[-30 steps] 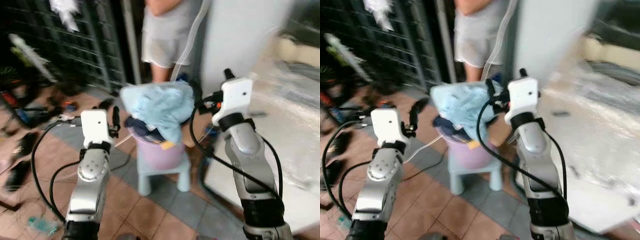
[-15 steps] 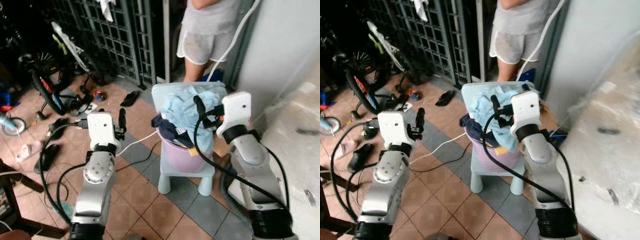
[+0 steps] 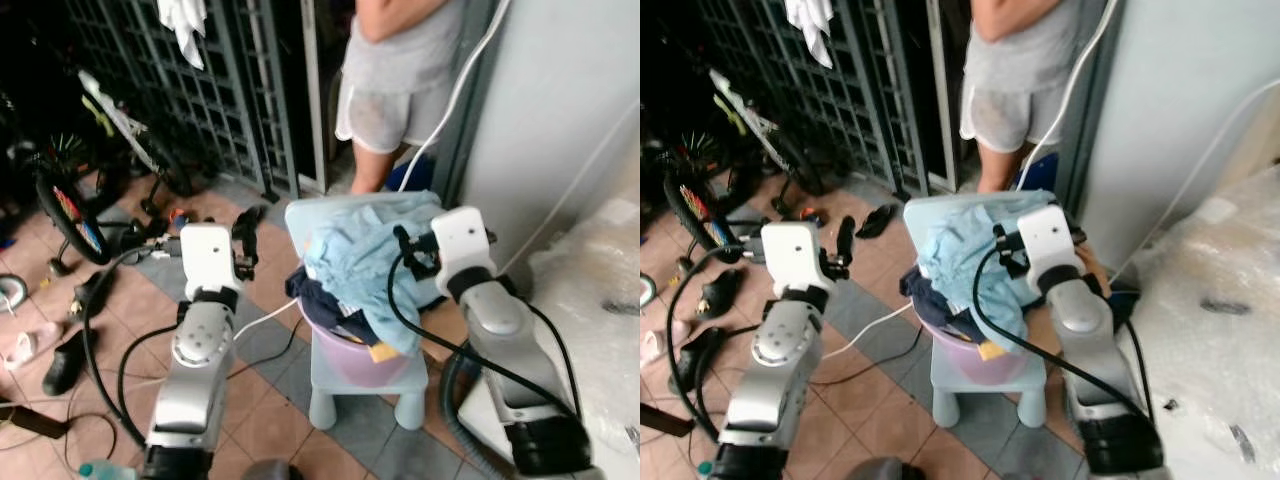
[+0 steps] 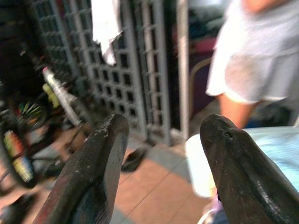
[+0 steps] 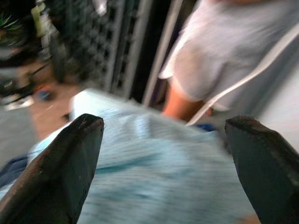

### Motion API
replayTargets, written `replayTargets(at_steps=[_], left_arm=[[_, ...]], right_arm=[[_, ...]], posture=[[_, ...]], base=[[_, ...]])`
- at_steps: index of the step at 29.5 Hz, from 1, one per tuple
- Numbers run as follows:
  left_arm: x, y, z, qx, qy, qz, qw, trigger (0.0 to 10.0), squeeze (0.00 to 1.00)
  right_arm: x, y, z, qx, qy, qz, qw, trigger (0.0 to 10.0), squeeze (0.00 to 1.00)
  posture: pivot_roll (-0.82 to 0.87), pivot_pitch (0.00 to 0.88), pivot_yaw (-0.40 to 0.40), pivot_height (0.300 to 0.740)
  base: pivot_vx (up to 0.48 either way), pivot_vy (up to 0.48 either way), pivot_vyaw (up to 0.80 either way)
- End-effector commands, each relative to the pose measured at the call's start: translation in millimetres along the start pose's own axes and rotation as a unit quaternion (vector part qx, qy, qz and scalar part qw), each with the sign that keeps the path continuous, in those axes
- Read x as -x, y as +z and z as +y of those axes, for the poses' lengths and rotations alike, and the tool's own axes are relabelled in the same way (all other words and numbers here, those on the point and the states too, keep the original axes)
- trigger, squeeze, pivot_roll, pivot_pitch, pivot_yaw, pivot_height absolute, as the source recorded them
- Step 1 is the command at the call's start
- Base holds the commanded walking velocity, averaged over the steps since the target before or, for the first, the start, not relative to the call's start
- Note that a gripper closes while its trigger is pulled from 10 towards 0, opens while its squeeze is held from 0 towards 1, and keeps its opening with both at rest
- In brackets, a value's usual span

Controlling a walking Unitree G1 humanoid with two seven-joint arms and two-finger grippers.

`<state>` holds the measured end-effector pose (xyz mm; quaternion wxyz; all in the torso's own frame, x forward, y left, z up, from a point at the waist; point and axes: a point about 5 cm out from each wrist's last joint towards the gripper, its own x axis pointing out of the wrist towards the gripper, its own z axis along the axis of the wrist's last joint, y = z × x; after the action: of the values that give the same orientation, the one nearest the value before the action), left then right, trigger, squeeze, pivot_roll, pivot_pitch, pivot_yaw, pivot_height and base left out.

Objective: Clothes washing

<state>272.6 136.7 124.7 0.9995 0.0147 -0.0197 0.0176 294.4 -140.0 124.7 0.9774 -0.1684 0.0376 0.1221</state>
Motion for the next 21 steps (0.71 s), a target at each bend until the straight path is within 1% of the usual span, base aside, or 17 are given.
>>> replayTargets(at_steps=[1,2,4,5,7,8,10,12,14,17,20,21], left_arm=[[2.3,0,1.0,-0.006,0.001,0.004,1.0,10.0,0.0],[2.3,0,1.0,-0.006,0.001,0.004,1.0,10.0,0.0],[5.1,-3,2.9,-0.011,-0.002,0.015,1.0,10.0,0.0],[5.1,-3,2.9,-0.011,-0.002,0.015,1.0,10.0,0.0],[8.6,-7,3.6,-0.018,-0.008,0.027,0.999,10.0,0.0],[9.8,-8,4.1,-0.019,-0.007,0.031,0.999,10.0,0.0],[10.7,-8,4.4,-0.019,-0.006,0.032,0.999,10.0,0.0],[14.0,-9,3.8,-0.018,0.0,0.037,0.999,10.0,0.0],[16.7,-9,3.3,-0.016,0.004,0.039,0.999,10.0,0.0],[23.9,-13,5.7,-0.014,0.018,0.047,0.999,10.0,0.0],[25.0,-14,8.0,-0.013,0.026,0.051,0.998,10.0,0.0],[23.9,-13,9.0,-0.013,0.027,0.051,0.998,10.0,0.0]], right_arm=[[-1.2,-9,-3.7,0.007,-0.006,0.032,0.999,10.0,0.0],[-1.2,-9,-3.7,0.007,-0.006,0.032,0.999,10.0,0.0],[-3.1,-20,-2.1,0.008,0.002,0.066,0.998,10.0,0.0],[-3.1,-20,-2.1,0.008,0.002,0.066,0.998,10.0,0.0],[-4.9,-35,-1.1,0.0,0.005,0.102,0.995,10.0,0.0],[-6.1,-41,-2.2,-0.002,0.0,0.118,0.993,0.0,0.0],[-8.3,-45,-4.1,0.001,-0.004,0.127,0.992,0.0,0.0],[-11.1,-48,-8.1,0.025,-0.007,0.137,0.99,0.0,0.0],[-12.4,-50,-9.3,0.031,-0.007,0.141,0.989,0.0,0.0],[-15.0,-55,-5.8,0.041,0.006,0.153,0.987,0.0,0.0],[-16.3,-57,0.1,0.044,0.02,0.156,0.987,0.0,0.0],[-16.5,-59,5.6,0.036,0.026,0.162,0.986,0.0,0.0]], posture=[[-0.03,0.002,0.088,0.74],[-0.03,0.002,0.088,0.74],[-0.02,0.009,0.091,0.74],[-0.02,0.009,0.091,0.74],[0.0,0.02,0.085,0.74],[0.0,0.023,0.077,0.74],[0.01,0.037,0.066,0.74],[0.02,0.044,0.048,0.74],[0.02,0.047,0.032,0.74],[0.03,0.044,0.011,0.74],[0.03,0.048,0.01,0.74],[0.02,0.047,0.019,0.74]], base=[[0.0,0.0,0.0],[0.0,0.0,0.0],[0.0,0.0,0.0],[0.0,0.0,0.0],[0.0,0.0,0.0],[0.0,0.0,0.0],[0.0,0.0,0.0],[0.0,0.0,0.0],[0.0,0.0,0.0],[0.0,0.0,0.0],[0.0,0.0,0.0],[0.0,0.0,0.0]])
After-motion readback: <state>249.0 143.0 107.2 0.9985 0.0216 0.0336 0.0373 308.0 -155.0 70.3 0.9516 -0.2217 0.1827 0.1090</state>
